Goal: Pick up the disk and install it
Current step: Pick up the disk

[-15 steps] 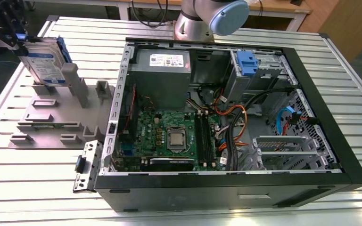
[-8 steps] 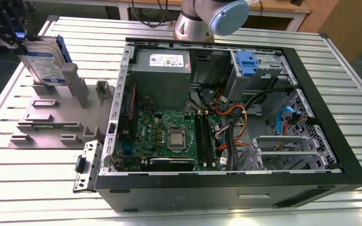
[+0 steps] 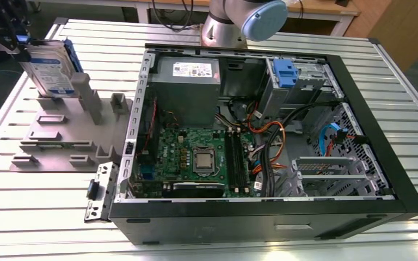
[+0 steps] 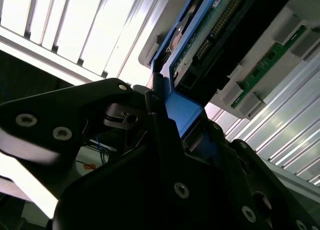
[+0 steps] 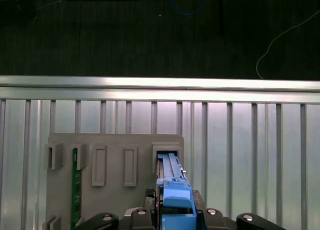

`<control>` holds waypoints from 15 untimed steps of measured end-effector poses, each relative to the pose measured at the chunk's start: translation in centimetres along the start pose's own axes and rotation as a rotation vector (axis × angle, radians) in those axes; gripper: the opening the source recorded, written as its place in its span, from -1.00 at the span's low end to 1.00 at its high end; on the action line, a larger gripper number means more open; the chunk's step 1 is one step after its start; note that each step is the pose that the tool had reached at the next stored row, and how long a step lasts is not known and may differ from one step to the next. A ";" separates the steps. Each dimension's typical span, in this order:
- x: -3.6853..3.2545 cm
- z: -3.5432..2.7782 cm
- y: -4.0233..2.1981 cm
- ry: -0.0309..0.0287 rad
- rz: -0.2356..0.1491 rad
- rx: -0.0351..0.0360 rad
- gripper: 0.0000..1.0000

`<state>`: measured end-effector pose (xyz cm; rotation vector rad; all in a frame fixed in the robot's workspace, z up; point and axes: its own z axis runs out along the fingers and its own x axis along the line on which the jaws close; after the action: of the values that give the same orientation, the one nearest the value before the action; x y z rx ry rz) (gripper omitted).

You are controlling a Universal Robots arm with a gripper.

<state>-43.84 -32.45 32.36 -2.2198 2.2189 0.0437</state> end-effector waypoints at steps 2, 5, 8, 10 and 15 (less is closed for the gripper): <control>0.00 -0.09 0.00 0.0001 0.000 -0.0002 -0.27; 0.00 -0.23 0.00 0.0001 0.000 -0.0002 -0.27; -0.01 -0.37 0.01 -0.0001 0.000 0.0000 -0.27; -0.01 -0.47 0.01 0.0001 0.000 -0.0002 -0.27; -0.01 -0.59 0.01 0.0002 0.000 -0.0001 -0.27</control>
<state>-43.84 -32.45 32.96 -2.2200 2.2189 0.0437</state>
